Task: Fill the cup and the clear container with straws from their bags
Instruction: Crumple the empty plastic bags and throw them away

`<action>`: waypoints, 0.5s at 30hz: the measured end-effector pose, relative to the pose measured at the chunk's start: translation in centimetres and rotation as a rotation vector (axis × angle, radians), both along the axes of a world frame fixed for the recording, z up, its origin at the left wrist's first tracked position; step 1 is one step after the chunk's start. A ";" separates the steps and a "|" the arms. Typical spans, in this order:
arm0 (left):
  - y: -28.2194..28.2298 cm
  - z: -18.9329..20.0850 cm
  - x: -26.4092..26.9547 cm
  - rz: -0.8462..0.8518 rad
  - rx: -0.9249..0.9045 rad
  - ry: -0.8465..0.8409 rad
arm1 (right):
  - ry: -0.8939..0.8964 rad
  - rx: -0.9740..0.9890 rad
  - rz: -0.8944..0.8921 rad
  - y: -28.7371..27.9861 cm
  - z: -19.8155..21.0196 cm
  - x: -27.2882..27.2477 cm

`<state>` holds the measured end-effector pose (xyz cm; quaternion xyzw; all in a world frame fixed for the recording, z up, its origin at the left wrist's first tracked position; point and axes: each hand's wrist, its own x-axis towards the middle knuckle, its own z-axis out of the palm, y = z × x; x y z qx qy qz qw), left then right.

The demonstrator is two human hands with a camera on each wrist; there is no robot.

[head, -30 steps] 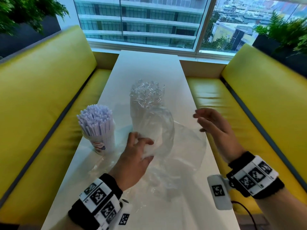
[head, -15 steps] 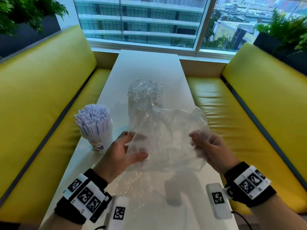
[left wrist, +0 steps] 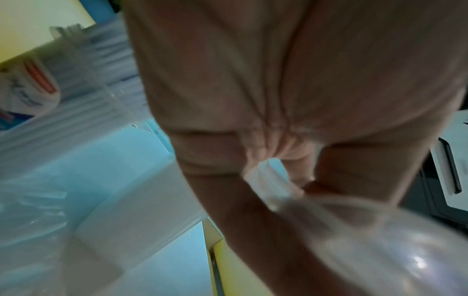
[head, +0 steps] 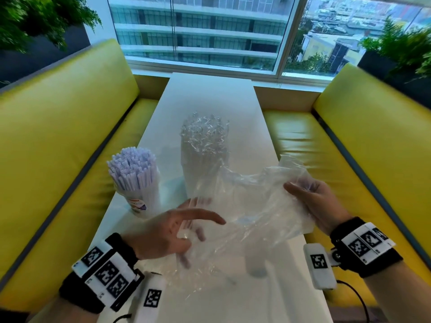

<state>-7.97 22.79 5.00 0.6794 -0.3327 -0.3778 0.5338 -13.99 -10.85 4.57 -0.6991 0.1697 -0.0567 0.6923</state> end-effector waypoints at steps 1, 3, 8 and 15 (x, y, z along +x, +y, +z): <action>-0.3 -0.1 0.0 -0.030 0.020 -0.013 | -0.006 0.009 -0.007 0.0 0.1 0.1; -0.5 -0.3 0.1 0.012 -0.018 -0.003 | -0.011 0.015 -0.005 -0.2 0.3 0.1; 0.9 -1.3 1.0 0.296 -0.266 0.213 | 0.021 0.117 -0.007 -2.1 -0.8 -0.8; 0.4 -1.1 0.4 0.357 -0.253 0.115 | -0.154 0.005 -0.194 -0.1 0.3 -0.2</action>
